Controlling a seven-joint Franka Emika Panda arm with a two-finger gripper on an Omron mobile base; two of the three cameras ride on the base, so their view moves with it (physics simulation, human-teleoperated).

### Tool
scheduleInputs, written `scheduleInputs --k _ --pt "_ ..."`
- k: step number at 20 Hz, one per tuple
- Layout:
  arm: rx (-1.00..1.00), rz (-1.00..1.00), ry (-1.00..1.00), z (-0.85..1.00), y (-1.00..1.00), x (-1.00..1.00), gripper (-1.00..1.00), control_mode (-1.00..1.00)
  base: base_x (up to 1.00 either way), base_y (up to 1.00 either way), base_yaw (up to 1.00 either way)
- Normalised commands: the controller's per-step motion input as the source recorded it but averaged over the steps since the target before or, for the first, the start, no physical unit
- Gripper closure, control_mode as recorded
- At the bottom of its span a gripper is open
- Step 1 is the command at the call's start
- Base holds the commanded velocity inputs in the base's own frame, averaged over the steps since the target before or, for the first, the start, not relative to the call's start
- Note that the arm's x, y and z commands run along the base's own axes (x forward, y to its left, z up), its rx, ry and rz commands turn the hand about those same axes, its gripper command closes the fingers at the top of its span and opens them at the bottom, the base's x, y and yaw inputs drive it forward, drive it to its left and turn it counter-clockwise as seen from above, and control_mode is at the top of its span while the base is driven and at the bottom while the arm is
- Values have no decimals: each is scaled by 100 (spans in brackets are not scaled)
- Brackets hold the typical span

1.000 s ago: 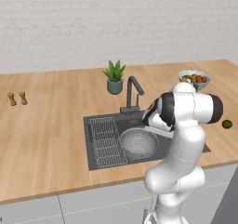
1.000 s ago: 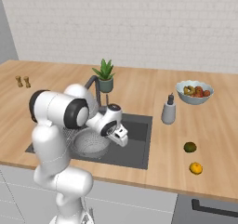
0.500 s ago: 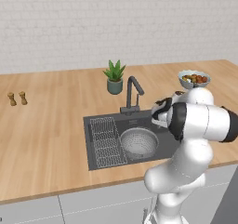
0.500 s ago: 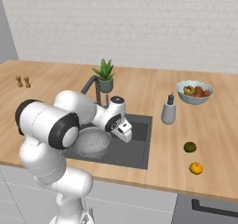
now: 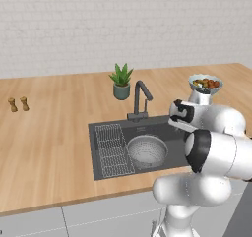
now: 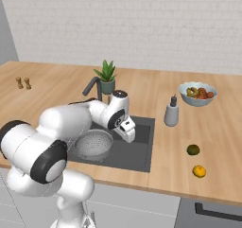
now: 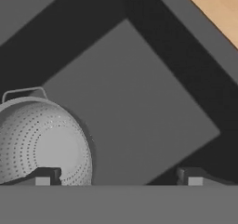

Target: Put the colander in the sink, put the mango, tangerine in the colander, and turn on the sink faucet and pour water over the colander.

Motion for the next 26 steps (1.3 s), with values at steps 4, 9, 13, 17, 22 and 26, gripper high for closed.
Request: scheduleInputs --k 4,9,13,17,22,26 --pt "0 -1 -2 29 -2 -45 -100 -100 0 0 0" --pt "0 0 -1 13 -2 -45 -100 -100 0 0 0" --pt "0 0 0 6 -10 -43 -100 -100 0 0 0" --pt "0 0 0 10 -22 -40 -100 -100 0 0 0" --pt "0 0 0 22 -44 -9 -100 -100 0 0 0" --pt "-1 -2 3 25 -49 0 -100 -100 0 0 0"
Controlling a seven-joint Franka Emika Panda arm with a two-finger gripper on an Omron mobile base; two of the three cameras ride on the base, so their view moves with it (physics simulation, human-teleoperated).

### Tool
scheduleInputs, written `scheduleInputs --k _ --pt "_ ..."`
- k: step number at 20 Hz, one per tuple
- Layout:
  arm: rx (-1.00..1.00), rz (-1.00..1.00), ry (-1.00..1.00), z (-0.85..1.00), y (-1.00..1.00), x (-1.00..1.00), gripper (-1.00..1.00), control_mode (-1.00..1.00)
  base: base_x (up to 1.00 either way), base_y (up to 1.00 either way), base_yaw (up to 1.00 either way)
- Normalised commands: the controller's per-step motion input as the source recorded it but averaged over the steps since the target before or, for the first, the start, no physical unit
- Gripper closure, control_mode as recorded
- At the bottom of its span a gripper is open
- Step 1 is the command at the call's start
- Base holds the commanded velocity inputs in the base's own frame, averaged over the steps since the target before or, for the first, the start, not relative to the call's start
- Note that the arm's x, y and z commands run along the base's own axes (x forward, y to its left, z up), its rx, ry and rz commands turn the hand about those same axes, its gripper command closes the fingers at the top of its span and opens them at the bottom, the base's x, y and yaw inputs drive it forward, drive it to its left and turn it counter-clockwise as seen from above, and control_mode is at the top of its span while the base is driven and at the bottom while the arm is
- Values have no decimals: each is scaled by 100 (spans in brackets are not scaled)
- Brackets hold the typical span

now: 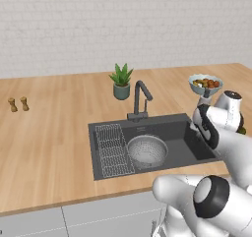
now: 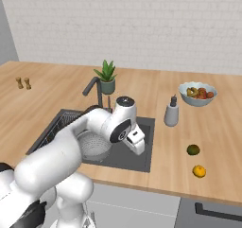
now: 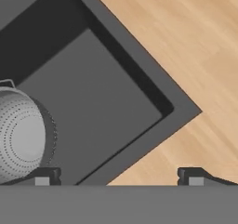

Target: Put the colander in the sink, put the mango, tangerine in the colander, and turn on the sink faucet and pour water over the colander.

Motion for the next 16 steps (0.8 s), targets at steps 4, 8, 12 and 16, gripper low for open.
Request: scheduleInputs --k 4,8,12,16 --pt "-3 0 2 21 -59 0 -100 -100 0 0 0" --pt "-1 0 13 8 -63 -2 -100 -100 0 0 0" --pt "0 0 12 2 -69 -6 -100 -100 0 0 0" --pt "-1 0 0 0 -72 -5 -100 -100 0 0 0"
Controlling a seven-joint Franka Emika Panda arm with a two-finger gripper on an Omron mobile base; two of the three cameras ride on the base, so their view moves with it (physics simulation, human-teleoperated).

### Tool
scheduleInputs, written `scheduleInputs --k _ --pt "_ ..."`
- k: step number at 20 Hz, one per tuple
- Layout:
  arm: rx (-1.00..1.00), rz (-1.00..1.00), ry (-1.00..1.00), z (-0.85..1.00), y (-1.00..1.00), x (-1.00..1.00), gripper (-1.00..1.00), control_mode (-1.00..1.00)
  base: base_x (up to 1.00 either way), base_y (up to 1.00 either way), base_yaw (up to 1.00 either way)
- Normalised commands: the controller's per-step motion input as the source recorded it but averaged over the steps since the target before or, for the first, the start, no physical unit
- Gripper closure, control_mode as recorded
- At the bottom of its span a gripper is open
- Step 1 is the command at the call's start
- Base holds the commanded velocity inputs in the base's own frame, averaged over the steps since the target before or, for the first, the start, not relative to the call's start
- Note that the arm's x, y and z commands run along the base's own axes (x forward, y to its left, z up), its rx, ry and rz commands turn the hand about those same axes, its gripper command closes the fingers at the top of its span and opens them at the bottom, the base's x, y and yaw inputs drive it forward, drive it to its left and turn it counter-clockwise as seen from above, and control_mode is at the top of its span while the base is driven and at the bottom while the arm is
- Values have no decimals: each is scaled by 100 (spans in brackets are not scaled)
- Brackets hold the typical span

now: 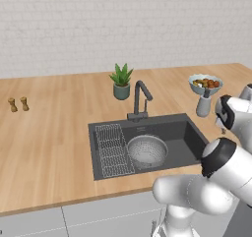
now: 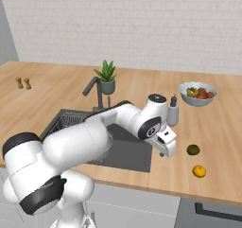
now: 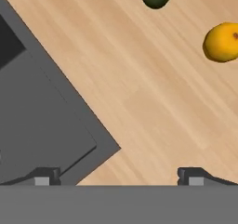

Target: Put the colander in the sink, put the mango, tangerine in the colander, and turn on the sink faucet and pour water over the colander.

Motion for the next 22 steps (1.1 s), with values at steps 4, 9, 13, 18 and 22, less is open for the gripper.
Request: scheduleInputs --k 4,9,13,18,22 --pt "0 0 -5 0 -88 -14 -100 -100 0 0 0" --pt "0 3 -6 0 -81 -18 -100 -100 0 0 0" --pt "0 8 -7 -3 -57 -2 -100 -100 0 0 0" --pt "-2 4 -5 -19 -29 0 -100 -100 0 0 0" --pt "-2 0 0 -22 -21 0 -100 -100 0 0 0"
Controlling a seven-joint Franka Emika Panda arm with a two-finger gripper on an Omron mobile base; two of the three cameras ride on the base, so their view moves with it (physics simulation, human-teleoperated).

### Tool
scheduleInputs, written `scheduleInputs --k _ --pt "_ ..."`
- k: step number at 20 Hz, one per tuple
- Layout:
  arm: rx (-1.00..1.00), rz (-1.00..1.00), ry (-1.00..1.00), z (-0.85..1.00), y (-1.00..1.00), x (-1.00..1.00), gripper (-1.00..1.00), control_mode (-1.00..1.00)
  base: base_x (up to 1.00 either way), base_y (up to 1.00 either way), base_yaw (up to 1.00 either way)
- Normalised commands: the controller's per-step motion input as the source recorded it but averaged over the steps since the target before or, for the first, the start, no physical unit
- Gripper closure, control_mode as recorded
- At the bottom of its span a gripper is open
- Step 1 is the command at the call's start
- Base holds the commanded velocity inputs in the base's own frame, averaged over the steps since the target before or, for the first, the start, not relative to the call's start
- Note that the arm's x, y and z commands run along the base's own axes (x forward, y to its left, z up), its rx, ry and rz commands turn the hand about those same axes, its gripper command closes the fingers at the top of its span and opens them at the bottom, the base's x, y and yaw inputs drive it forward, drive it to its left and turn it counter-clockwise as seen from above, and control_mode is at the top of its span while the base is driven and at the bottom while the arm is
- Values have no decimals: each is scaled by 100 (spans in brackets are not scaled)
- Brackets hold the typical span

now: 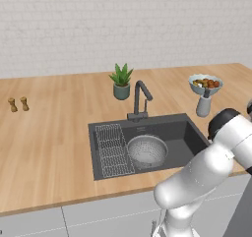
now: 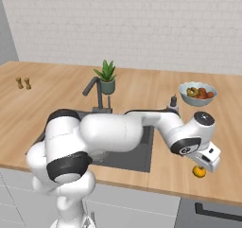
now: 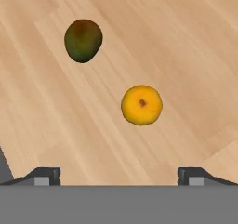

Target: Put the colander in the sink, put the mango, tangerine in the colander, and turn on the sink faucet and pour water over the colander.

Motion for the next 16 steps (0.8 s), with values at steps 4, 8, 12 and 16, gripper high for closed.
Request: scheduleInputs --k 4,8,12,16 --pt "-3 0 0 -28 -13 1 -100 -100 0 0 0" --pt "-2 0 0 -28 -22 1 -100 -100 0 0 0" --pt "-3 0 0 -23 -8 4 -100 -100 0 0 0" --pt "0 0 0 -19 -1 16 -100 -100 0 0 0"
